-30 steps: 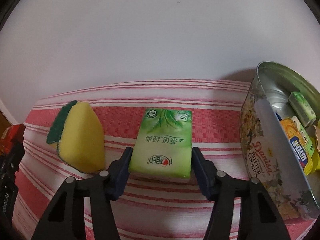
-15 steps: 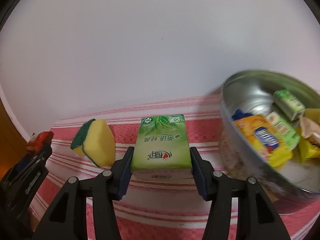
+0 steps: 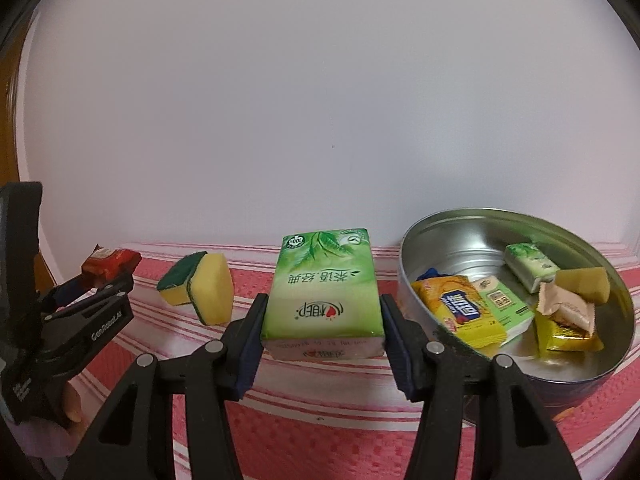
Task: Organize objects
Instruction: 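Lift the red packet and tissue pack and carry them toward the tin, then carry the red packet with the left gripper while the right carries the tissue pack over the tin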
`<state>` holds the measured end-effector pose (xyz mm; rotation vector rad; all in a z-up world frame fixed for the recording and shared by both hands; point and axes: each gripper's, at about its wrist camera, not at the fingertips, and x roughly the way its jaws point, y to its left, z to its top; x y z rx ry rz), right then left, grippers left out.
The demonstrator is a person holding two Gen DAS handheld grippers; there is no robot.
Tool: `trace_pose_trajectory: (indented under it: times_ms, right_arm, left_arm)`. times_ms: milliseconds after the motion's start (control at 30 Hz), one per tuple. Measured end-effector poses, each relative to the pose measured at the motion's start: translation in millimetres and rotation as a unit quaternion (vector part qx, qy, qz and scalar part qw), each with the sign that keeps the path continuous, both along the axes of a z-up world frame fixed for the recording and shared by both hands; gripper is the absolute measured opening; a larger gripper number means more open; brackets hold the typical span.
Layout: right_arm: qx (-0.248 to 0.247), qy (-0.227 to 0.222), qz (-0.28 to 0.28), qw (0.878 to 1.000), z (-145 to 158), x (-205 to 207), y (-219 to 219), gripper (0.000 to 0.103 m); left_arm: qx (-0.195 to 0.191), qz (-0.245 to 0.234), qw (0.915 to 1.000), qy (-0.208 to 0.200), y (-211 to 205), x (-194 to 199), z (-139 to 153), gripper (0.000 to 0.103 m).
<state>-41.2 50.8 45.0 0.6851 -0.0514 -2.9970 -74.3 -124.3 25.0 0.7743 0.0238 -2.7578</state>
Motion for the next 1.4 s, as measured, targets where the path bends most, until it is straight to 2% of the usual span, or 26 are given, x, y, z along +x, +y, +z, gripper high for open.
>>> trace_pose_trajectory:
  times_ms: [767,1400]
  right_arm:
    - [0.029,0.039,-0.010,0.999,7,26,50,0.057]
    - [0.033,0.062,-0.038,0.997,17,32,96,0.057]
  left_arm:
    - [0.007,-0.046,0.9989,0.005,63,30,6,0.054]
    - [0.001,-0.081,0.9966,0.015,124,32,19,0.054]
